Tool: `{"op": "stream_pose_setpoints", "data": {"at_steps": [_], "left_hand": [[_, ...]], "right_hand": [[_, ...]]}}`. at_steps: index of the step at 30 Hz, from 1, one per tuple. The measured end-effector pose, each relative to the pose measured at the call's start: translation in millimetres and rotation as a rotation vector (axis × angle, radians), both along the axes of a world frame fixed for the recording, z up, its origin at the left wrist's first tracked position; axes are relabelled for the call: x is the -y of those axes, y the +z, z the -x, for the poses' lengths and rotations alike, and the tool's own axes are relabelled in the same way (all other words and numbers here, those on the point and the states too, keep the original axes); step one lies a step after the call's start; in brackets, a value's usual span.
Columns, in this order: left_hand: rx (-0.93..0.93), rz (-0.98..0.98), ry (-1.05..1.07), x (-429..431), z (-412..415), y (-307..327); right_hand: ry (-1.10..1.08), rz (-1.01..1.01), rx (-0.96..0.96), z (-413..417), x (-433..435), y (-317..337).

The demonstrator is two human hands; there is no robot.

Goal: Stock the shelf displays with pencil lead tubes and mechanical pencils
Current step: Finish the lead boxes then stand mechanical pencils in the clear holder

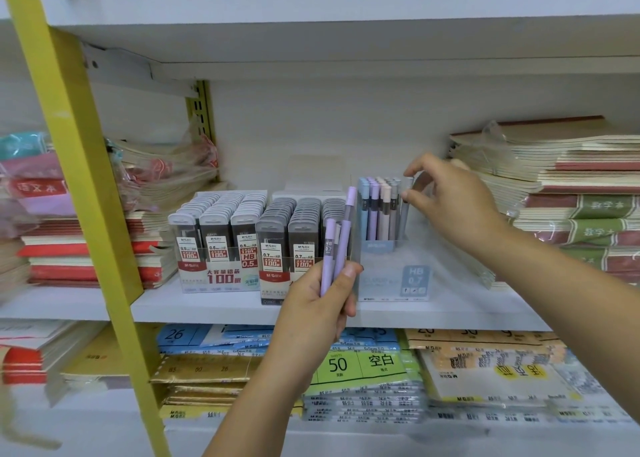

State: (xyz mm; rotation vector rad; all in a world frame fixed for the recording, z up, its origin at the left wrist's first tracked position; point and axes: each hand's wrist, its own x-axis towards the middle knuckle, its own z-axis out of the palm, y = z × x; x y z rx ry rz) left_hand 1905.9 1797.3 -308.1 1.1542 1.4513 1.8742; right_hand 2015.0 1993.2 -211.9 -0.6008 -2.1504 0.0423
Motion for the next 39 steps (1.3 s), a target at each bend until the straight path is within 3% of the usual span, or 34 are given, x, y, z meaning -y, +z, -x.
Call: {"op": "stream_pose_setpoints", "data": {"at_steps": [5,9,14,17,19,22,25,31,39], "left_hand": [[0.0,0.02,-0.015,3.1,0.5,1.2],[0.001,0.03,-0.031,5.5,1.0,2.4],[-0.029,0.007,-0.043,3.8,-3.8,3.5],[-0.012,-0.003,-0.061,2.8,-6.7,3.2],[0.01,-0.015,-0.059,3.7,-5.4,3.7],[0.009,-0.014,-0.009,5.5,-0.5,4.7],[0.06,0.0,0.017,4.8,3.0,4.4],[0.094,-0.017,0.027,5.2,4.6,6.3],[0.035,-0.015,0.018,7.1,6.2,5.8]], "right_hand": [[-0.058,0.114,0.06,8.3,-0.3,3.5],[0.027,0.036,-0.14,-0.8,33.0,6.0],[0.457,0.557,-0.138,-0.1,86.7,-2.9],[0.557,0.663,-0.207,2.8,95.1,-4.4],[0.573,0.641,-0.333,-2.0,92.7,1.2],[0.516,0.452,-0.518,-14.2,79.7,17.8],[0.431,0.26,-0.398,-17.5,65.8,25.8],[0.302,0.203,-0.034,-4.4,52.1,9.4],[0.3,0.205,0.016,3.6,46.8,2.7]]}}
